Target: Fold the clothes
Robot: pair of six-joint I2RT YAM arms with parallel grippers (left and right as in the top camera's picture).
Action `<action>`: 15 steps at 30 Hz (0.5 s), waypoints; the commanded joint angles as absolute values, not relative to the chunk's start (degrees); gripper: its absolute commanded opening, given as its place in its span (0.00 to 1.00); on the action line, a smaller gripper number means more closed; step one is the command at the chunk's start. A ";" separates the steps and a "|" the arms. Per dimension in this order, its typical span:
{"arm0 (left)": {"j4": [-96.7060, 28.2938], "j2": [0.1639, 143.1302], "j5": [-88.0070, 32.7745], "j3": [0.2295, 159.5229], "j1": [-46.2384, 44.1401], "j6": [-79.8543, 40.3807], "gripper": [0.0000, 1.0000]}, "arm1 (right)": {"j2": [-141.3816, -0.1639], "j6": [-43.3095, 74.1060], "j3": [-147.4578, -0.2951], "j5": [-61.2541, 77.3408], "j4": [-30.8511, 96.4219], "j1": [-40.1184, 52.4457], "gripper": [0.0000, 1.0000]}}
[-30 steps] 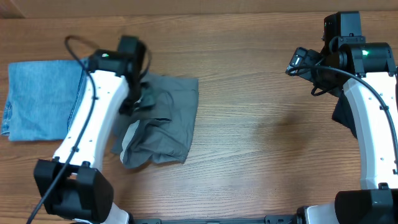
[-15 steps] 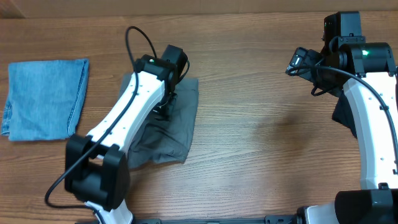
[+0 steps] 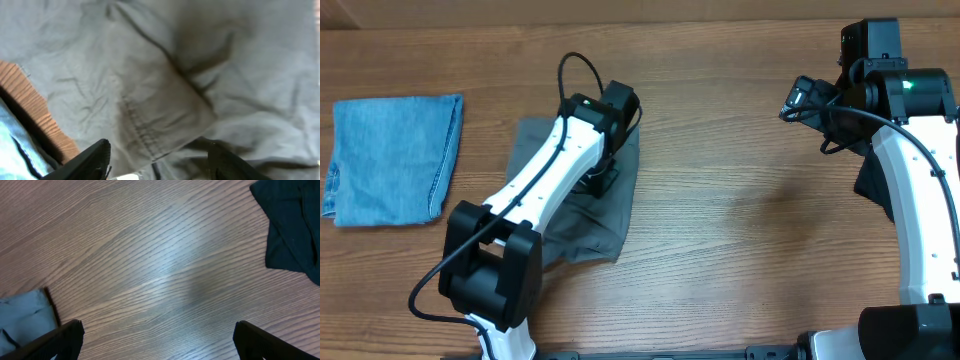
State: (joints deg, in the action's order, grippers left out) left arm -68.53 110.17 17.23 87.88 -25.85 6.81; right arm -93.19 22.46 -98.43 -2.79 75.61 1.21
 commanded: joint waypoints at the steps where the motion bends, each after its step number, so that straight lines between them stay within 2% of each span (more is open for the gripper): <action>1: -68.29 110.15 16.69 86.85 -27.81 10.15 0.67 | -93.34 22.76 -98.30 -2.66 75.33 1.15 1.00; 15: -64.27 110.21 23.22 81.80 -27.77 12.25 0.66 | -93.34 22.76 -98.30 -2.66 75.33 1.15 1.00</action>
